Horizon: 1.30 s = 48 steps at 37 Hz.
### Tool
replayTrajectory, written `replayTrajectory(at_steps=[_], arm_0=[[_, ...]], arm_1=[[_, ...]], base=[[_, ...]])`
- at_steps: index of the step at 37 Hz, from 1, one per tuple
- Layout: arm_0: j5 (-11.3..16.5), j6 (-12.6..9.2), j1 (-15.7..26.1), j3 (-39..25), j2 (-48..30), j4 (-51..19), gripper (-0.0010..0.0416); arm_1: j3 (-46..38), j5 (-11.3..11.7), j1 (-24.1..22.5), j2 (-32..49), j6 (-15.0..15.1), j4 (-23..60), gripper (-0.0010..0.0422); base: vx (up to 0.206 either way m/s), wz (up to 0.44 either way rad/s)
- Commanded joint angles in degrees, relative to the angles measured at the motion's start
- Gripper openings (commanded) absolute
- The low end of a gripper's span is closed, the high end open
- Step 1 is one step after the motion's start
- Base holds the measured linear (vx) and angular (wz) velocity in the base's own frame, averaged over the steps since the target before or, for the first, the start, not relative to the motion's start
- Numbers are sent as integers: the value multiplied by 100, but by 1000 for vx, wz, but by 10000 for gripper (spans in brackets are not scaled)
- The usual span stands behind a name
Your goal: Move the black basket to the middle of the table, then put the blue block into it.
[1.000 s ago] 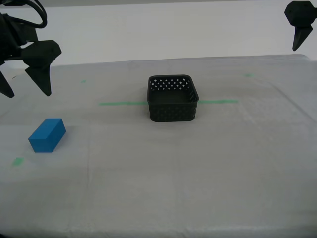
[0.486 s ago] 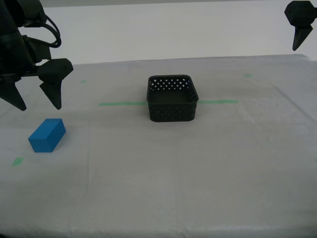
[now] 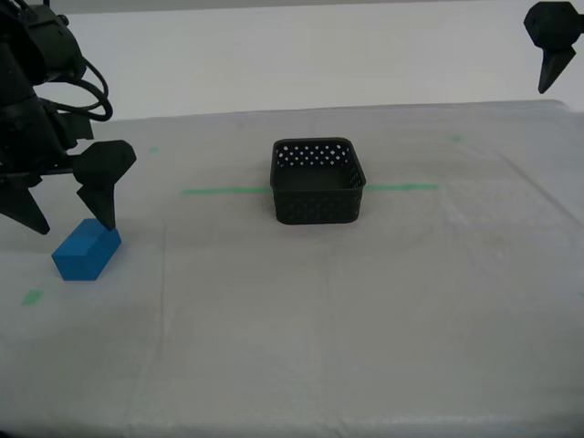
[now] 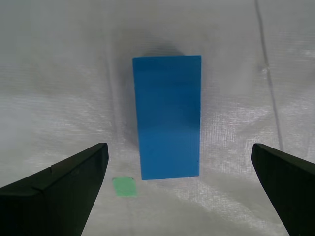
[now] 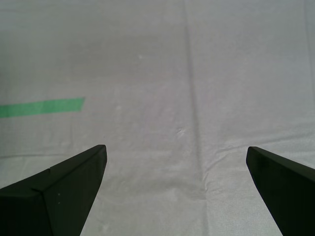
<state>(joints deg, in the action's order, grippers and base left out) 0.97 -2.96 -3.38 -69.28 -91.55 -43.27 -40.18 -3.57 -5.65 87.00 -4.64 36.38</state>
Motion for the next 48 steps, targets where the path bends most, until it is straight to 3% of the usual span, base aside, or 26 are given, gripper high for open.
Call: replayTrajectory(at_steps=[1,23,48], arm_0=[[2,13,4,0,2,-2,399],[2,13,4,0,2,0,399],[2,13,4,0,2,0,398]], arm_1=[[0,20,-4,79,-28,-11,401],[4,-37,-15,726,-85,-483,401],[210,-9,-15,835,-256,-927,401]], base=[[0,0],[0,0],[0,0]])
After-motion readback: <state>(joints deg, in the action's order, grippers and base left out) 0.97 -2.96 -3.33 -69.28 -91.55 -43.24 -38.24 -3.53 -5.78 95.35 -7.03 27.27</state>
